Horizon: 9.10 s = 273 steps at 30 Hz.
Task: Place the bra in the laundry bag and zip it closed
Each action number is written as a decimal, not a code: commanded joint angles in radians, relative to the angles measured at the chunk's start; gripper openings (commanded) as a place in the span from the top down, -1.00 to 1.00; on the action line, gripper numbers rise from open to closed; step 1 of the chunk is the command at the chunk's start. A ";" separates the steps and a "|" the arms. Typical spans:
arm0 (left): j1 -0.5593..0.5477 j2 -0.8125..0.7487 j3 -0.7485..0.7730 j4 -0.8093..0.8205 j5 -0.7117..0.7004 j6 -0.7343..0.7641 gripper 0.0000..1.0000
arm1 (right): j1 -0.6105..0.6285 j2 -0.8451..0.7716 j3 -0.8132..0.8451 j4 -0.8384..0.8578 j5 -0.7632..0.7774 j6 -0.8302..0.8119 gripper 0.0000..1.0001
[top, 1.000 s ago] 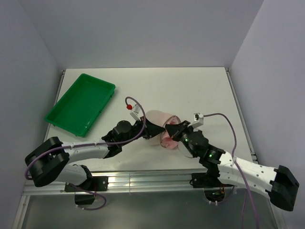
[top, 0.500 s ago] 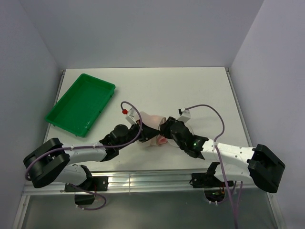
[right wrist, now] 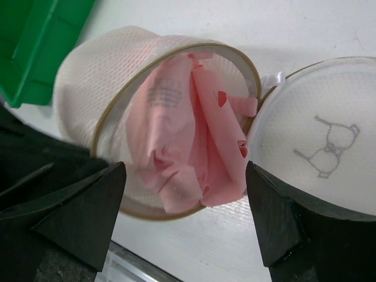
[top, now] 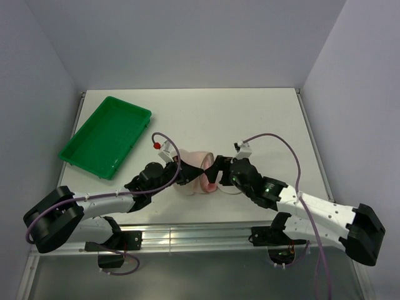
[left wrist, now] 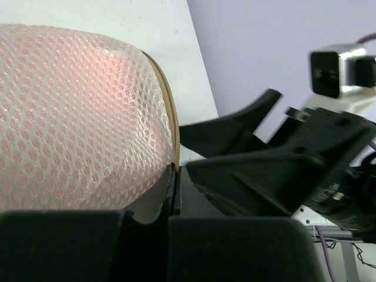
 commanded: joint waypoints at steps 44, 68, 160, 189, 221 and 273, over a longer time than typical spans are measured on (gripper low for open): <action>0.036 -0.048 0.028 -0.069 -0.003 0.157 0.99 | -0.528 0.152 -0.114 -0.114 -0.144 -0.011 1.00; 0.074 -0.164 0.179 -0.336 -0.040 0.224 1.00 | -0.371 -0.255 0.444 -0.585 -0.045 -0.243 1.00; 0.197 -0.026 0.180 -0.105 0.401 0.221 1.00 | -0.474 -0.092 0.082 -0.091 -0.420 -0.184 -0.23; 0.381 -0.031 0.369 -0.414 0.223 0.365 0.53 | -0.532 -0.301 -0.087 0.058 -0.609 0.087 1.00; -0.450 0.153 0.642 -0.776 -0.644 0.594 0.14 | -0.531 -0.287 -0.162 0.168 -0.545 0.118 1.00; -0.393 0.314 0.714 -0.793 -0.653 0.779 0.91 | -0.540 -0.274 -0.159 0.194 -0.572 0.133 1.00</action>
